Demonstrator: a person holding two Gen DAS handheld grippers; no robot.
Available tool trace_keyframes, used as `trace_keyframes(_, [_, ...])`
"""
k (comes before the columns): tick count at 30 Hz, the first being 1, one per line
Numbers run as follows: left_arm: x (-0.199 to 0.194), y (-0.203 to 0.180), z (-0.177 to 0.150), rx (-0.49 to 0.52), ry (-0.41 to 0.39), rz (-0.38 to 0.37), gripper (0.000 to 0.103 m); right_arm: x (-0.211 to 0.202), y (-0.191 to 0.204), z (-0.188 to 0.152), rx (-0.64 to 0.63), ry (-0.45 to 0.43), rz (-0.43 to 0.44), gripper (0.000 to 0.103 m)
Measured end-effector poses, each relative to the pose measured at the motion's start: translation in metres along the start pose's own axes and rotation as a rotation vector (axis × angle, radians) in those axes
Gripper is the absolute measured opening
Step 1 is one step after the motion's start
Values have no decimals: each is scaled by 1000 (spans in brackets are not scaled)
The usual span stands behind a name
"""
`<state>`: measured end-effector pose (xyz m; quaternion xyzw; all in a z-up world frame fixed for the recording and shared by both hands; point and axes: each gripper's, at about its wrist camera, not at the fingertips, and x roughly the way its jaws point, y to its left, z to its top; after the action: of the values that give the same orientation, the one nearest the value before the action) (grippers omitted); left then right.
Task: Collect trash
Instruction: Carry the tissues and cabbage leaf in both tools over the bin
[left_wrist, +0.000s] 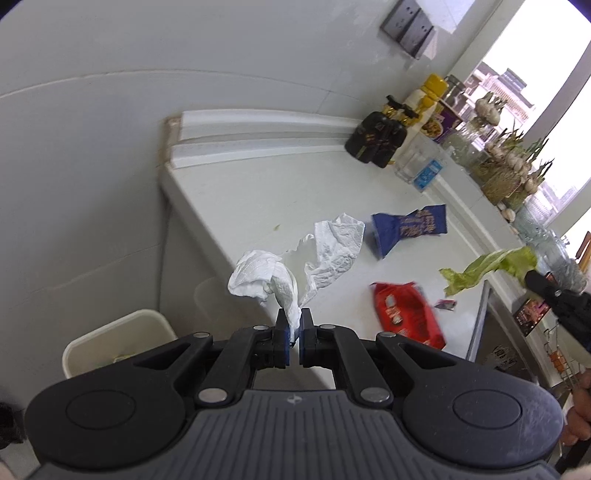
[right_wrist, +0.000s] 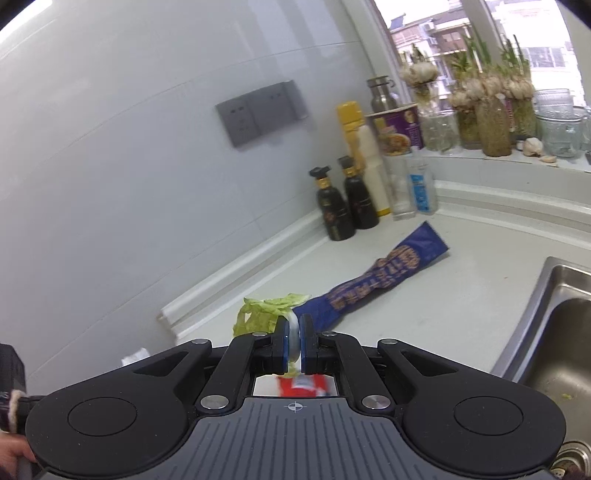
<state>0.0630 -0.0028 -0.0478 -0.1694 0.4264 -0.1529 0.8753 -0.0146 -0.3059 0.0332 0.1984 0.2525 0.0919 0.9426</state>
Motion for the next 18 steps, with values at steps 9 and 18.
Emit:
trace_keyframes(9, [-12,52,-28,-102,37,69,4,11,61,-18,-61,72,145,4])
trace_keyframes(18, [-8,92,-42,-193,72,149,4,54,119,-51,-143,222,272,4])
